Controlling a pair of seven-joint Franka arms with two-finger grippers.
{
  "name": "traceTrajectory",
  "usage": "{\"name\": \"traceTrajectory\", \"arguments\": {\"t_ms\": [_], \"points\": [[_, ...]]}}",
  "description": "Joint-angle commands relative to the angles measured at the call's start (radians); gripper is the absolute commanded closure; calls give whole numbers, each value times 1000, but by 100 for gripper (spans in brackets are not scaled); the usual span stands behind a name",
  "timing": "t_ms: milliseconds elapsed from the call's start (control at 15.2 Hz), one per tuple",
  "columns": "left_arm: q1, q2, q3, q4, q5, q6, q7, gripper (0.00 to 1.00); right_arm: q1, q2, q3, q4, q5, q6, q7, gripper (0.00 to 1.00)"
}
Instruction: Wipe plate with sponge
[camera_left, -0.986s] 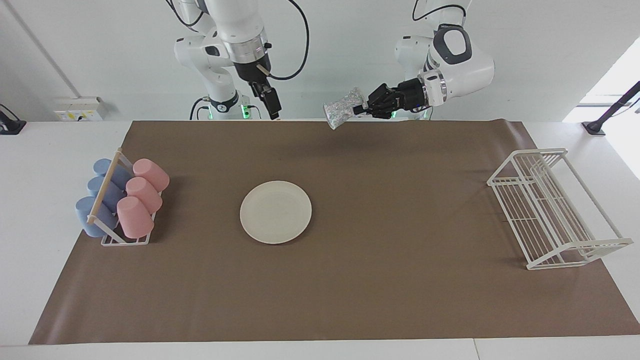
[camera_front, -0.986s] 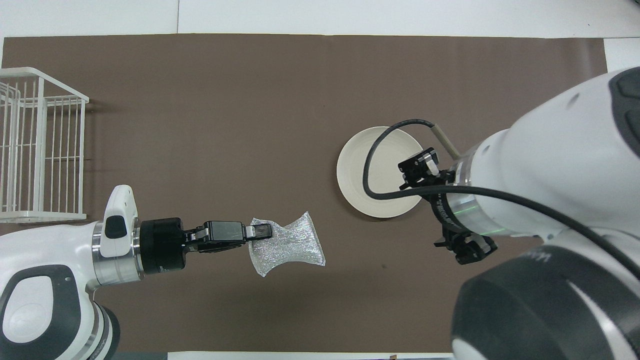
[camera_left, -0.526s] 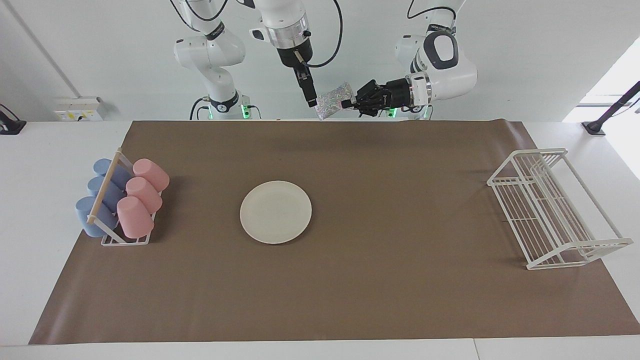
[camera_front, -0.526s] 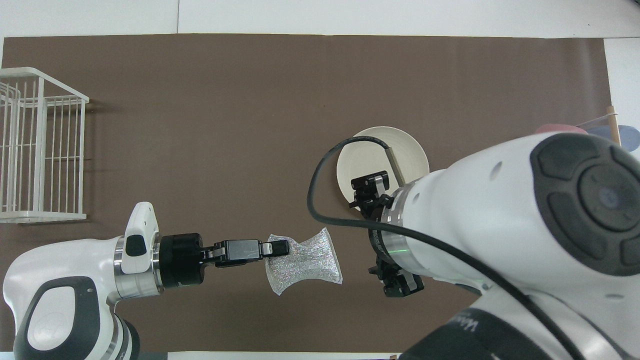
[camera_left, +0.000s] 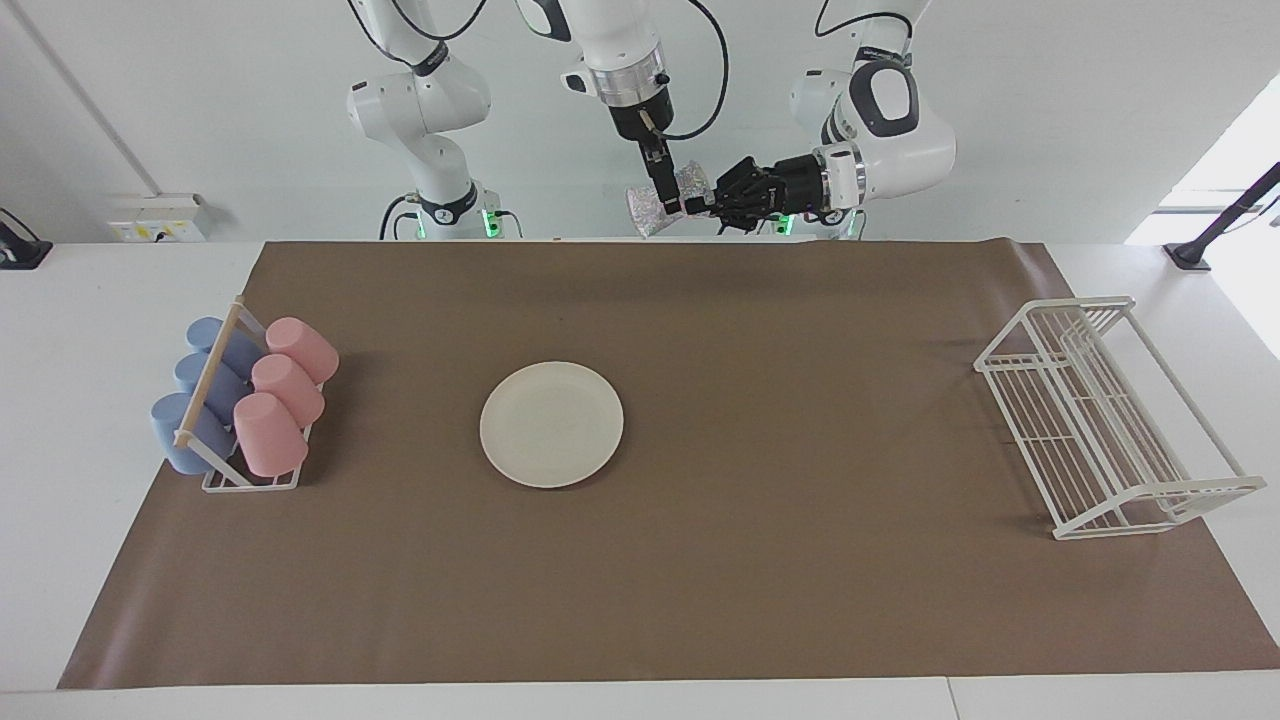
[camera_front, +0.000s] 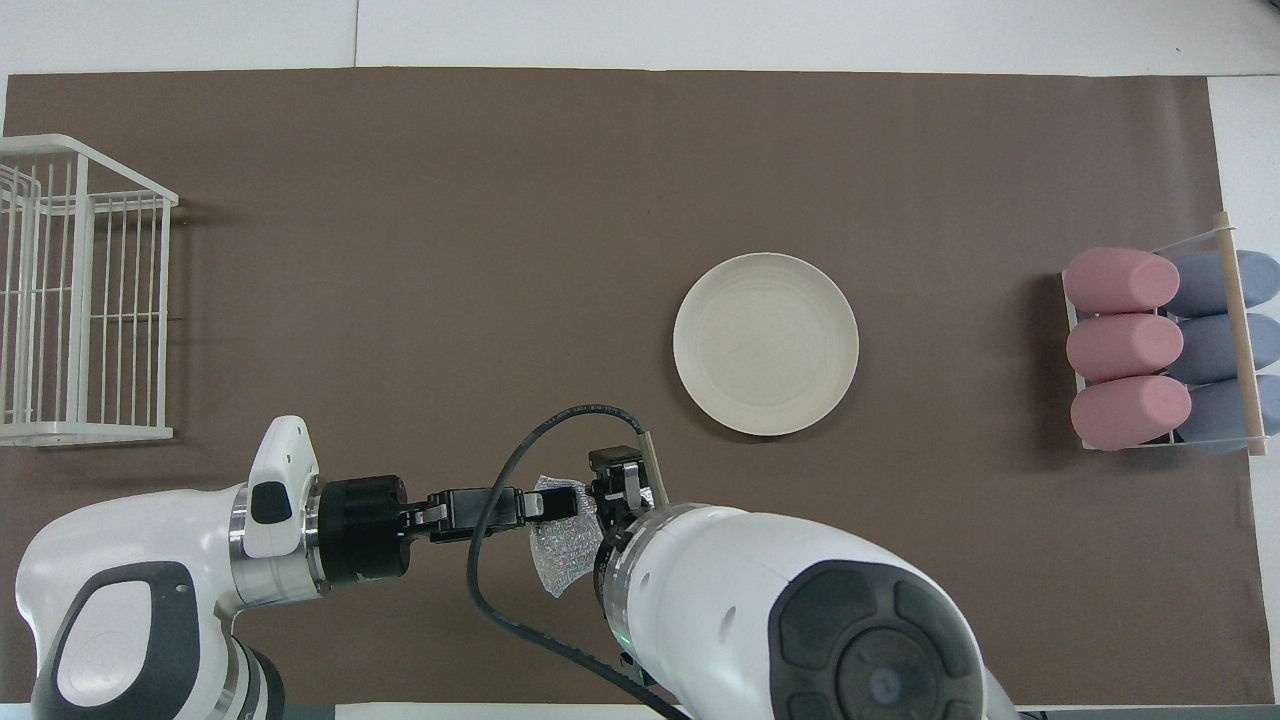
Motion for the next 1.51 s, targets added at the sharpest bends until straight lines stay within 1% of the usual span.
{"name": "traceTrajectory", "arguments": {"t_ms": [0,263,329,394,460,526,591,657,723,789,1183,1249,1314,1380,1446], "points": [[-7,-35,17,-33,-23,-21,15,100,-1,-37,-6,-50,24,27,-10,0],[-7,-35,17,-34,-21,-22,15,100,1,-38,-6,-67,23,49,-12,0],[-7,-35,17,-36,-20,-24,15,100,-1,-37,-6,-67,23,50,-12,2],[-7,-35,17,-36,-18,-24,14,100,-1,-37,-7,-67,23,52,-15,19],[-7,-37,17,-36,-17,-25,15,100,-1,-35,-6,-66,21,52,-19,44],[-7,-35,17,-36,-15,-25,15,100,-1,-34,-6,-66,21,52,-33,56],[-7,-37,17,-36,-15,-28,14,100,-1,-34,-6,-64,21,50,-36,59],[-7,-37,18,-37,-14,-31,14,100,-1,-34,-7,-64,16,50,-38,67],[-7,-38,18,-37,-12,-40,12,100,-1,-34,-7,-63,12,49,-39,79],[-7,-38,18,-37,-11,-41,14,100,-1,-30,-7,-58,12,49,-58,100],[-7,-38,18,-36,-5,-41,12,100,-1,-29,-7,-56,12,47,-82,100],[-7,-38,15,-34,9,-41,12,80,-1,-30,-7,-56,12,47,-82,100],[-7,-40,15,-33,18,-39,3,9,-1,-30,-7,-56,12,47,-82,100],[-7,-40,15,-33,20,-39,-20,0,-1,-30,-7,-56,12,47,-84,100],[-5,-40,15,-33,20,-41,-32,0,-3,-30,-7,-56,12,47,-91,100]]}}
